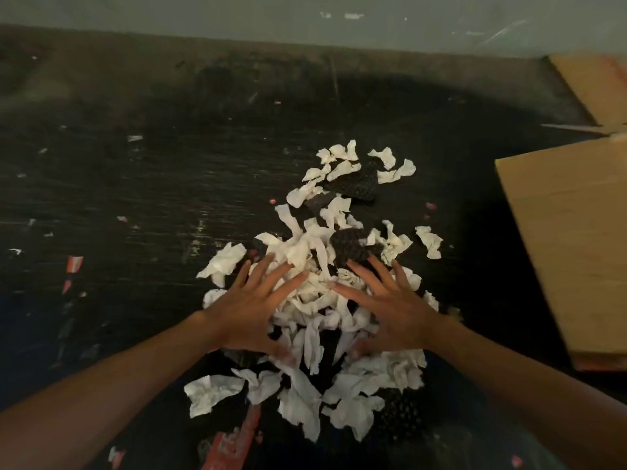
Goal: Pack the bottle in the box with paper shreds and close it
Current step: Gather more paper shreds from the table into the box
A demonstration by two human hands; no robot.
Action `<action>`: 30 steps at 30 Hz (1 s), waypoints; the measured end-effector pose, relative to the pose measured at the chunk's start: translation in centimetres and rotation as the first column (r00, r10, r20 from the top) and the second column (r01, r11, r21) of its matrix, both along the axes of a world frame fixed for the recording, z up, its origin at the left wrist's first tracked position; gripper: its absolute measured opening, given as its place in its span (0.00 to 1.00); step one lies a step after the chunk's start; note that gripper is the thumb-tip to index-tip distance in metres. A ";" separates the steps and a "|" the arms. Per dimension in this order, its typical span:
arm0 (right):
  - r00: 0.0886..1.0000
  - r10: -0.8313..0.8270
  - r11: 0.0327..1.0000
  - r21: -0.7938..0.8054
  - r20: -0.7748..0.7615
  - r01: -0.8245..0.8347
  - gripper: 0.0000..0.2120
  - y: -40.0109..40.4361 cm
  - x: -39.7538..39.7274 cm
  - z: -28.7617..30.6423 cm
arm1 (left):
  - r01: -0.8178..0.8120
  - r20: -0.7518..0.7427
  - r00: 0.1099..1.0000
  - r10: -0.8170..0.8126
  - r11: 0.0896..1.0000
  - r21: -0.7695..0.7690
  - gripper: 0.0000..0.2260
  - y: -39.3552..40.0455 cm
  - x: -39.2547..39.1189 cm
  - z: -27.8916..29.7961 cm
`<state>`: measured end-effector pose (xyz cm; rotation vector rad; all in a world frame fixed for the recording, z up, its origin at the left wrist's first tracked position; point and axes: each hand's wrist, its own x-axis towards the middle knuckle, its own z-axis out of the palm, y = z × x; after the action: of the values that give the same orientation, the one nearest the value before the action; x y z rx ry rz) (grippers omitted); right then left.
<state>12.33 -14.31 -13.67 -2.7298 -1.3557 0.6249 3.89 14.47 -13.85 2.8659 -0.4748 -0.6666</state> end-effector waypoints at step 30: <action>0.699 -0.503 0.429 0.555 -0.509 0.713 0.08 0.6 -1.0 3.0 | -0.729 0.167 0.563 0.809 0.581 -0.361 0.20 -5.1 -0.6 5.1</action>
<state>11.36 -13.68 -10.65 -2.0866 -0.2931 0.2659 3.27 9.42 -8.70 2.5228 0.6522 0.0343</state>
